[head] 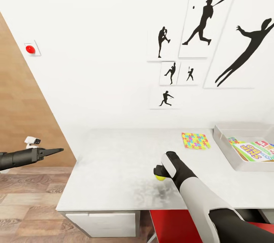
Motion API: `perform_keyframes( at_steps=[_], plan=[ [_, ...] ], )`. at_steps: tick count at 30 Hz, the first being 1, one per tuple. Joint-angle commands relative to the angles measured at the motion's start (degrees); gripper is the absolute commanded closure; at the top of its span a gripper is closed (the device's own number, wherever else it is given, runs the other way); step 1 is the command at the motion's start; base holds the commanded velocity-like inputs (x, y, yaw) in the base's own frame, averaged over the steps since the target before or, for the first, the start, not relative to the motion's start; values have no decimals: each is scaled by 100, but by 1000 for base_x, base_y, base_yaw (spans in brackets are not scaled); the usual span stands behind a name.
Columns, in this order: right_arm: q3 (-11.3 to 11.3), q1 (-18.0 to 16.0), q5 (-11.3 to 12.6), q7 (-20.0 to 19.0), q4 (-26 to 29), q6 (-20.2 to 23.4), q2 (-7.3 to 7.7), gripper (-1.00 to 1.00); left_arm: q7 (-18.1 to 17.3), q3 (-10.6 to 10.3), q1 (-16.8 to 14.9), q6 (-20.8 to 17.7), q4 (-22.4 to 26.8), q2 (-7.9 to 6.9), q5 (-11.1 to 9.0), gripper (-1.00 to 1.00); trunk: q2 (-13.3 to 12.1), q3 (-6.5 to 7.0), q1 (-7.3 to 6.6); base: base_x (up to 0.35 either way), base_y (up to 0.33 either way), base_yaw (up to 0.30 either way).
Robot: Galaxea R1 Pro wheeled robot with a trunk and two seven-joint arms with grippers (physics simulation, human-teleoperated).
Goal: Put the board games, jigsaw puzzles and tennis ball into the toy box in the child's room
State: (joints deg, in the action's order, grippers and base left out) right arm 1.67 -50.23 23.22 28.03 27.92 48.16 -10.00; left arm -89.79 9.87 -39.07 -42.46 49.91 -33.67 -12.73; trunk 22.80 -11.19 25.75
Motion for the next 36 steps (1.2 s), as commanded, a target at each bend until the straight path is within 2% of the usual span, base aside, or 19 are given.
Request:
perform_keyframes(
  at_steps=[1,8,13,22,26,36],
  plan=[
    [17,-4,78,71,8,2,0,100,-21,-2,-4,-61,1,-1,-1,-100,12,-12,3,0,0,0],
    [25,-4,73,81,156,-6,0,100,-21,-2,-4,-60,1,1,-1,-100,12,9,3,-71,-151,0],
    [26,-4,90,98,949,124,0,100,-21,-2,-4,-60,1,0,-1,-100,12,54,3,-103,-269,0],
    [26,-4,99,99,2627,942,0,100,-21,0,-4,-60,1,-5,-2,-100,12,138,3,4,-151,0],
    [19,-4,143,101,3395,1120,0,100,-21,2,-4,-60,1,-5,-1,-100,12,176,3,83,-9,0],
    [18,-4,156,98,3665,1141,0,100,-21,-2,-4,-60,1,-3,-1,-100,12,264,3,6,-1,0]
  ],
)
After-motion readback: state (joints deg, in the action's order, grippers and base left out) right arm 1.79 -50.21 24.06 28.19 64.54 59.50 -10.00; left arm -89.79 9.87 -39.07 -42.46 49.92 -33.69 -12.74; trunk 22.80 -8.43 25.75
